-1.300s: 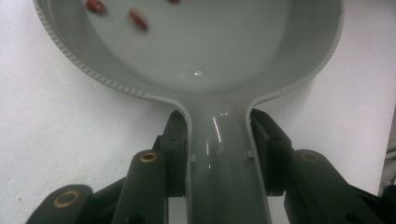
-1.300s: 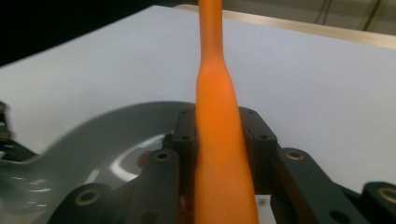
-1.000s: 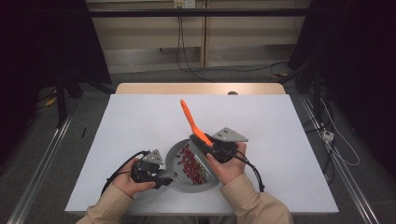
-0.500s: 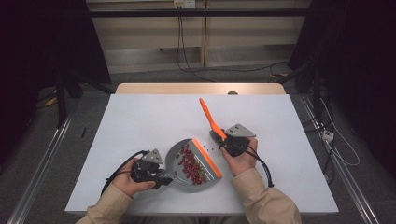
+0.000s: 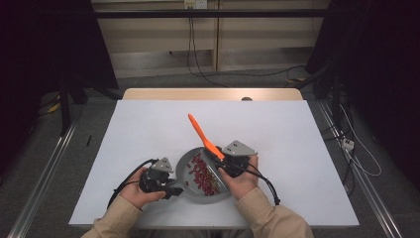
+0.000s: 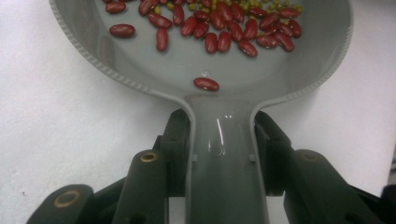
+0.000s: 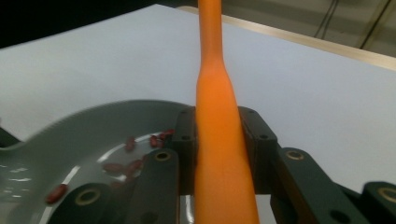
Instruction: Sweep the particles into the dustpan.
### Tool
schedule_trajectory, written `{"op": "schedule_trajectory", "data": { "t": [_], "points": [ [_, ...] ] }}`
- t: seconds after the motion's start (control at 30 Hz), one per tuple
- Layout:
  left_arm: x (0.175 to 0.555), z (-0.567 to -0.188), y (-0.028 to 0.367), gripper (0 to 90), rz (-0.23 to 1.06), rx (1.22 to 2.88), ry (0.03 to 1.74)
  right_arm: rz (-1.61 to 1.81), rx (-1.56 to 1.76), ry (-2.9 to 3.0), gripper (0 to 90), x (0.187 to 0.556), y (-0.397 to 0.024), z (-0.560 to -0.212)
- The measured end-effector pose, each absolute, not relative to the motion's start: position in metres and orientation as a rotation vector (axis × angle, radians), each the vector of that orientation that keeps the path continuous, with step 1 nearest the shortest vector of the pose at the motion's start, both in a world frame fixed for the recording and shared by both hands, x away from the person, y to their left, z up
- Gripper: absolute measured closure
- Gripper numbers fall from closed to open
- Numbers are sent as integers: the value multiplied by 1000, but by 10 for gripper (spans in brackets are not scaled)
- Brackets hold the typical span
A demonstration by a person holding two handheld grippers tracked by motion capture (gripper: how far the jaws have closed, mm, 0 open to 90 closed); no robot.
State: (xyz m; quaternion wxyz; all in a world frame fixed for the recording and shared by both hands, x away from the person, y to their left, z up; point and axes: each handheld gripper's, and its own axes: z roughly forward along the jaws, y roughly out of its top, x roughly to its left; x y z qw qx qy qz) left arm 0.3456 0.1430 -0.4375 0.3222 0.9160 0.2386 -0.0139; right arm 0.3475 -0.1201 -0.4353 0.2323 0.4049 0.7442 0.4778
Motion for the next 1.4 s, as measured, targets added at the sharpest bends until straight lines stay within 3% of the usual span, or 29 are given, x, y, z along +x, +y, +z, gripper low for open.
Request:
{"op": "schedule_trajectory", "data": {
  "t": [0.23,0.37,0.53,0.87,1.4],
  "points": [
    [344,-436,143,617,-12,2388,619,1366,1152,1999,713,352,-130,-427],
    [344,-434,139,557,25,2400,612,1359,1183,1951,713,360,-151,-420],
    [347,-437,134,630,48,2487,540,1329,1206,1938,713,363,-167,-420],
    [339,-442,139,640,112,2403,556,1324,1207,1944,713,358,-174,-428],
    [348,-434,163,639,193,2254,745,1334,1231,1911,713,359,-185,-425]
  ]
}}
